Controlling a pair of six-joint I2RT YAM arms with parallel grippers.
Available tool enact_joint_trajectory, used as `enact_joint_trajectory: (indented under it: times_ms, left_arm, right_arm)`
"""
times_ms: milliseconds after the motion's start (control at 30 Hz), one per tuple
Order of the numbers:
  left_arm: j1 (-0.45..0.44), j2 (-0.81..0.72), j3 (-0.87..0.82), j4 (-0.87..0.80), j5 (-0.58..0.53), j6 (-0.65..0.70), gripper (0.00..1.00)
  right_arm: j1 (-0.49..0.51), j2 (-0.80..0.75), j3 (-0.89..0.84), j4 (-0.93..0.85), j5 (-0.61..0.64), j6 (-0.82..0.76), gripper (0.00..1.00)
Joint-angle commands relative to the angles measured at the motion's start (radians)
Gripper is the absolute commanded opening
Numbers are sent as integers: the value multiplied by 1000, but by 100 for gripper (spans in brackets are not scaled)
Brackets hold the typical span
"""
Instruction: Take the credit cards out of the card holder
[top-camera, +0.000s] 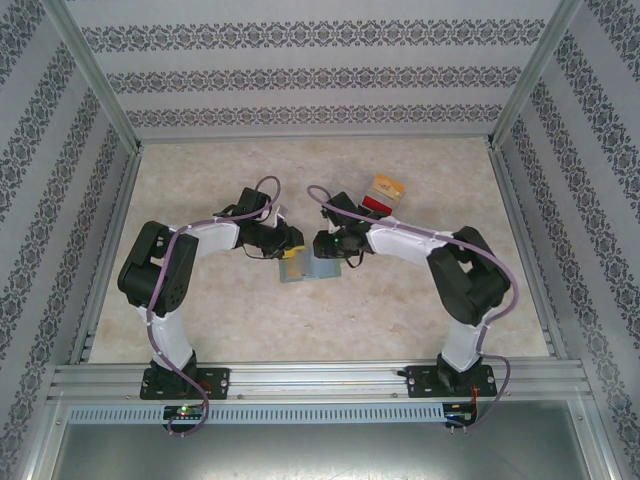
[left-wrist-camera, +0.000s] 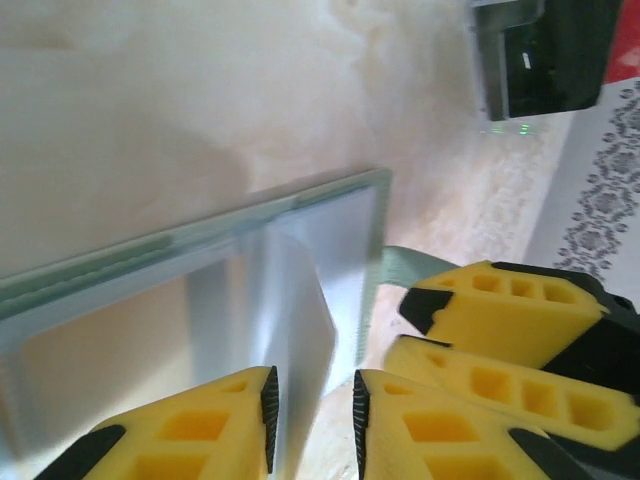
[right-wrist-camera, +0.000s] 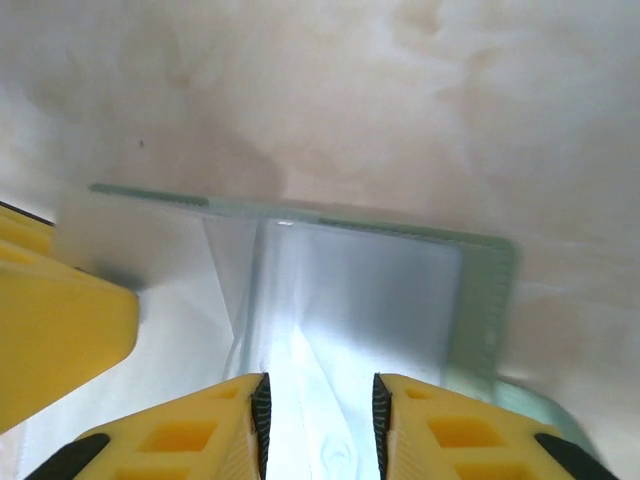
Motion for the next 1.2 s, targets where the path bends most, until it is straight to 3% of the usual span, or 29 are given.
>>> enact_joint_trajectory:
  times_ms: [0,200,400,600,967,1167]
  left_arm:
    - [-20,29,4,121,82,-60,31]
    - [-48,51,42,140,87,-82,46]
    - [-62,103,73,172,98,-111,49]
    - [-58,94,98,99,74,-67,52]
    - [108,-108,-22,-71,-31,16,51]
    - [130,-175,-74,-145,-103,43,55]
  right_arm:
    - [-23,-83,-45,53,45,32,36]
    - [-41,-162,-101,86,69,35,37]
    - [-40,-168,-104,96,59,37,37]
    - [-8,-160,-93,92,67,-5,36]
    - [92,32,44,-19,78,-52,44]
    - [114,114,107,-71,77,-65,48]
